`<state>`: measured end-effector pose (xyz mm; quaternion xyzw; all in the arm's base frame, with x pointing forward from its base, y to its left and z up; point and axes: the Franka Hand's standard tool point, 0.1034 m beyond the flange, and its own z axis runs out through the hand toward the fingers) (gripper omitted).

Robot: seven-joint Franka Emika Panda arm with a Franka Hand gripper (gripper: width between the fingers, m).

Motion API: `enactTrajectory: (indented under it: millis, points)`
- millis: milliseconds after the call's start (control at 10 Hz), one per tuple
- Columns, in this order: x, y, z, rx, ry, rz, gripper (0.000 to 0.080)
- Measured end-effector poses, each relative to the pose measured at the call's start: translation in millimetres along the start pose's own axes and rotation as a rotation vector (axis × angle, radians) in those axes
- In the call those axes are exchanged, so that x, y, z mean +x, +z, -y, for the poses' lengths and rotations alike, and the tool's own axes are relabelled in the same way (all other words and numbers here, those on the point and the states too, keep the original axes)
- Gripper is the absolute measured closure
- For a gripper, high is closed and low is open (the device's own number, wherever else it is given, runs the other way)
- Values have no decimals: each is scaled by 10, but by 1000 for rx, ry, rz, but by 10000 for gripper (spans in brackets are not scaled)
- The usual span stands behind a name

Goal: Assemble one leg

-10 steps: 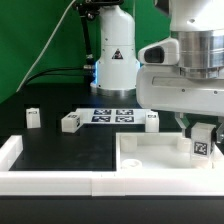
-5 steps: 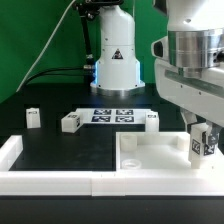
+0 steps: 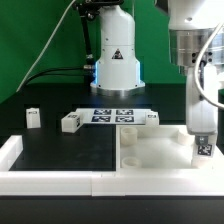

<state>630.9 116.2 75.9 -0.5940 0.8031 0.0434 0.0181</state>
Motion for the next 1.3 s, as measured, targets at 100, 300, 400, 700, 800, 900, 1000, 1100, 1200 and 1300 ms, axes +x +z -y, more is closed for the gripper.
enactTrajectory:
  millis: [100,300,400,700,800,900,1000,1100,1200,1300]
  points:
    - [-4,-2,-2,4,33,-8,506]
    - [-3,-9,0,7,49,-11,506]
    - [-14,-2,-7,4,67,-2,506]
    - [-74,15,-35,-5,54,26,246]
    - [-76,15,-36,-6,53,26,169]
    - [-76,15,-36,-6,52,26,156]
    - [-77,15,-36,-6,51,26,156]
    - [-77,15,-36,-6,50,26,150]
    - [-77,16,-36,-6,50,26,150]
    - [-77,16,-37,-6,50,26,151]
